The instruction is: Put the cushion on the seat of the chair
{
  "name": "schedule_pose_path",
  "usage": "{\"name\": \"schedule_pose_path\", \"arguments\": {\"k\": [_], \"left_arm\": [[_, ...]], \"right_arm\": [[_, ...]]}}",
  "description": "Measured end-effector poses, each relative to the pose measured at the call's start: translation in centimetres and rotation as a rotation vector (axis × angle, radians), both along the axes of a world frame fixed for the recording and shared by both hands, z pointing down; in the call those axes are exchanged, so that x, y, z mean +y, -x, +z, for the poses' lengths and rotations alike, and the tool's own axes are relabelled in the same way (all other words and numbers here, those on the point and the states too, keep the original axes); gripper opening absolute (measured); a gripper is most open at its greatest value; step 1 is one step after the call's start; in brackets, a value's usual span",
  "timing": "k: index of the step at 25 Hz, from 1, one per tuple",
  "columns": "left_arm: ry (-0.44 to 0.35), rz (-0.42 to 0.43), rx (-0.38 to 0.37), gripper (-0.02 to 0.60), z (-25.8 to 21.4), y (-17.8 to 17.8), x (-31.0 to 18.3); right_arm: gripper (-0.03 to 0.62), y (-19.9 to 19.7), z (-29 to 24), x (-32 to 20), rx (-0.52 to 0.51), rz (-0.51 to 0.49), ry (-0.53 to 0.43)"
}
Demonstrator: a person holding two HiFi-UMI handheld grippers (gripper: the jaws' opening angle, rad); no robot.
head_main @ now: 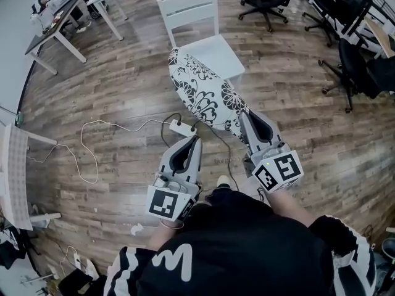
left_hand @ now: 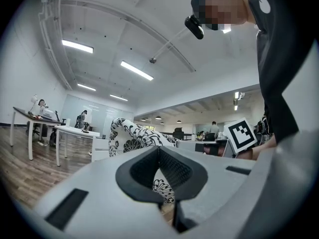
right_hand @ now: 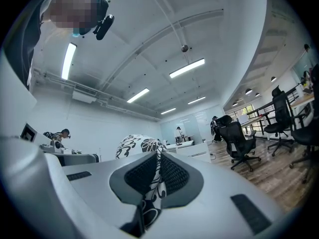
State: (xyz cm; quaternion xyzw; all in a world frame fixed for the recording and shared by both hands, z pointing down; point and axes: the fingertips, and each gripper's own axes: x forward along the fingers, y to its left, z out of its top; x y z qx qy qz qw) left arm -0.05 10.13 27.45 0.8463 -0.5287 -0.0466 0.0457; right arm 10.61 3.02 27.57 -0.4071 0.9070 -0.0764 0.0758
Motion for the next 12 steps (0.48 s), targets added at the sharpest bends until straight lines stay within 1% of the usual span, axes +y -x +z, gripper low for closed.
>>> {"name": "schedule_pose_path", "arguments": {"k": [6, 12], "left_arm": [[0.009, -0.003, -0.025, 0.006, 1.1, -0.5, -0.7], [0.013, -0.026, -0.001, 0.006, 1.3, -1.3, -1.5]], "right_arm": [[0.031, -0.4, 0.6, -1.0, -0.003, -0.014, 0.001], [0.031, -0.8, 1.9, -1.9, -0.014, -0.030, 0.032]]}}
